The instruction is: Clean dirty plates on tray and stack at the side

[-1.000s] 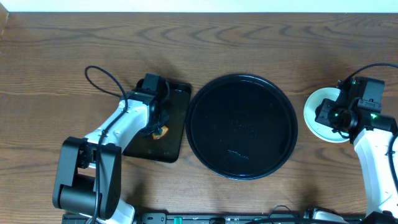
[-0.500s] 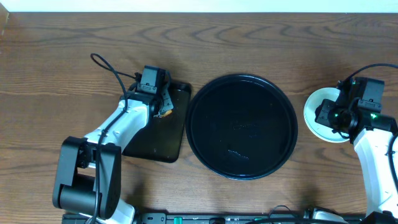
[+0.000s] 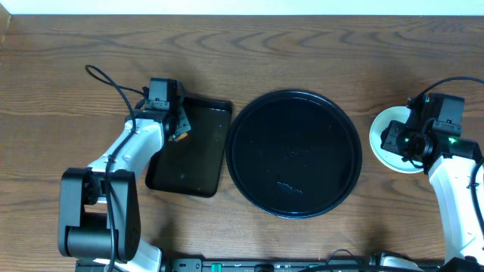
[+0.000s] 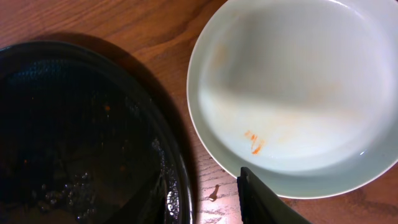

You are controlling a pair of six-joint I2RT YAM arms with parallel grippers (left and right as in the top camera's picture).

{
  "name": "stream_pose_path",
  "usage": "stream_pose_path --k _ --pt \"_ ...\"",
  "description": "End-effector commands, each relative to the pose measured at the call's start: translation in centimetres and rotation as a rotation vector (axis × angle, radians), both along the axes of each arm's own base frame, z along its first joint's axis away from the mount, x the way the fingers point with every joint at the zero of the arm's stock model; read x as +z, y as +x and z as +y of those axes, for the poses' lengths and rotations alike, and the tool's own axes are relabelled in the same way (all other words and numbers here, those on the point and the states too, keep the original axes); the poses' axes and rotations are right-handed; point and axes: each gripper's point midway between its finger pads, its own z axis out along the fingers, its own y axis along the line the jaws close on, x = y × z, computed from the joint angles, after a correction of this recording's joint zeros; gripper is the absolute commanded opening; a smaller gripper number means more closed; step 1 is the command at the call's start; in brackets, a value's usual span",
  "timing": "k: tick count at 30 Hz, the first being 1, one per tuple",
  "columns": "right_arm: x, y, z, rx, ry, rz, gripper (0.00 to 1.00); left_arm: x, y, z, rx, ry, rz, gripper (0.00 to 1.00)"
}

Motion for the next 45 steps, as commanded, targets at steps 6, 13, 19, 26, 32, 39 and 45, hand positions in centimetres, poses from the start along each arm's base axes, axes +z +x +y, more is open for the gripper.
stream_pose_path --k 6,13,19,26,32,39,45 --pt "0.7 0.1 0.3 0.022 -0.009 -0.020 0.36 0.3 -0.4 1.4 0.030 0.029 0.019 0.08" --pt "0.7 0.1 0.3 0.022 -0.009 -0.020 0.36 0.1 -1.0 1.7 0.099 0.020 0.036 0.08" --pt "0.7 0.1 0.3 0.022 -0.009 -0.020 0.36 0.0 -1.4 2.0 0.133 0.027 0.049 0.07" --pt "-0.1 -1.3 0.5 0.021 0.005 0.047 0.34 -0.2 -1.8 1.6 0.185 -0.021 0.062 0.07" --pt "-1.4 -4.7 1.2 -0.022 0.049 0.195 0.33 -0.4 -2.1 -0.5 0.143 -0.131 0.089 0.15" --pt "-3.9 -7.1 1.7 -0.026 0.069 0.282 0.33 -0.5 -2.4 -1.7 0.083 -0.184 0.108 0.17" --pt "-6.4 -8.4 2.0 -0.049 0.081 0.306 0.22 -0.7 -2.9 -1.7 0.084 -0.182 0.133 0.17"
